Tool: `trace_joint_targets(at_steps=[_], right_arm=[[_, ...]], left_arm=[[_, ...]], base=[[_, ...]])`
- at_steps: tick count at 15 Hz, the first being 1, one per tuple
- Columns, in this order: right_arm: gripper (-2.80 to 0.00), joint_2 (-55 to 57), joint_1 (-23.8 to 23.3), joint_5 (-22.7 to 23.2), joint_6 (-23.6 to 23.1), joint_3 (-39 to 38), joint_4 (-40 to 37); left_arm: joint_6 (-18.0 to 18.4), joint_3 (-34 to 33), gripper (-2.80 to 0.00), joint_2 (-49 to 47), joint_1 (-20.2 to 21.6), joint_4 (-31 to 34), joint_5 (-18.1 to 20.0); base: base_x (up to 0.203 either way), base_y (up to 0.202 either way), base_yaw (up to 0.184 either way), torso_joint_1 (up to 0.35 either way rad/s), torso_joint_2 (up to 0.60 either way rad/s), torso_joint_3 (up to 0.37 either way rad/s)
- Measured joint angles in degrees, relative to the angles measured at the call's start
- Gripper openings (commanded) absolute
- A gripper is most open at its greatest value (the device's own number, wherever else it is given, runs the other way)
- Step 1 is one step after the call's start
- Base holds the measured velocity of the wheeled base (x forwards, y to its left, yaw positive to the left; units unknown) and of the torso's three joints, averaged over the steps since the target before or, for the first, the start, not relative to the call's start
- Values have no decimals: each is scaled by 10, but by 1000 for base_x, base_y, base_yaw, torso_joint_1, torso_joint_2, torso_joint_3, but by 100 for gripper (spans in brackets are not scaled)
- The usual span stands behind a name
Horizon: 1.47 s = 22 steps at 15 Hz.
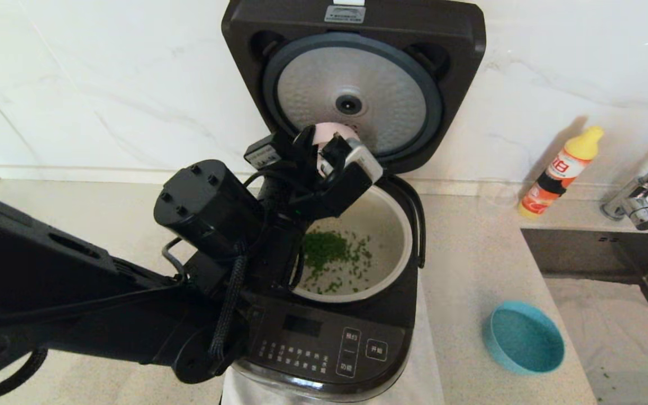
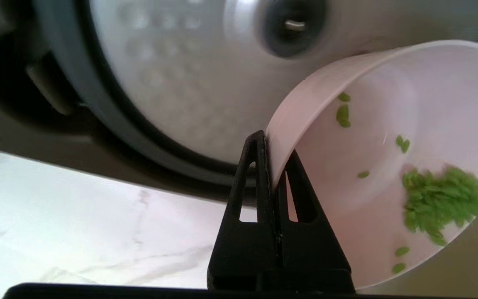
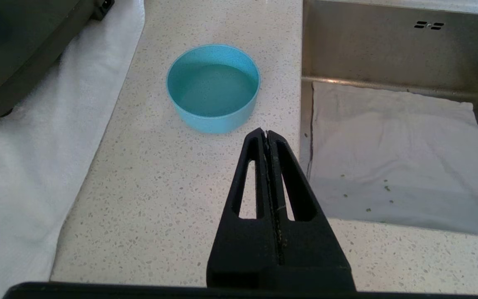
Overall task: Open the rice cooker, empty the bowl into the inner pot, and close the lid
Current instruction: Pour the chopped green onions from the bowl into the rice cooker
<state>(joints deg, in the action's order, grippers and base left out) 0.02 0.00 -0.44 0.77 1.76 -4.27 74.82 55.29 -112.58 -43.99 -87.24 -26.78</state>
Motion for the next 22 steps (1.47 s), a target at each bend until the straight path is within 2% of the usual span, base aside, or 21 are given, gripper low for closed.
trace_joint_targets(at_steps=[4, 8, 15, 17, 22], right_arm=[[-280, 0, 0, 0, 0, 0, 0], [-280, 0, 0, 0, 0, 0, 0], [-280, 0, 0, 0, 0, 0, 0], [-280, 0, 0, 0, 0, 0, 0], [-280, 0, 0, 0, 0, 0, 0]], left_arm=[[4, -10, -280, 11, -2, 0, 0], [37, -11, -280, 11, 13, 0, -4], [167, 6, -280, 9, 22, 1, -5], [173, 5, -280, 10, 16, 0, -3], [192, -43, -280, 16, 6, 1, -2]], base=[[0, 0, 0, 0, 0, 0], [0, 0, 0, 0, 0, 0], [0, 0, 0, 0, 0, 0], [0, 0, 0, 0, 0, 0], [0, 0, 0, 0, 0, 0]])
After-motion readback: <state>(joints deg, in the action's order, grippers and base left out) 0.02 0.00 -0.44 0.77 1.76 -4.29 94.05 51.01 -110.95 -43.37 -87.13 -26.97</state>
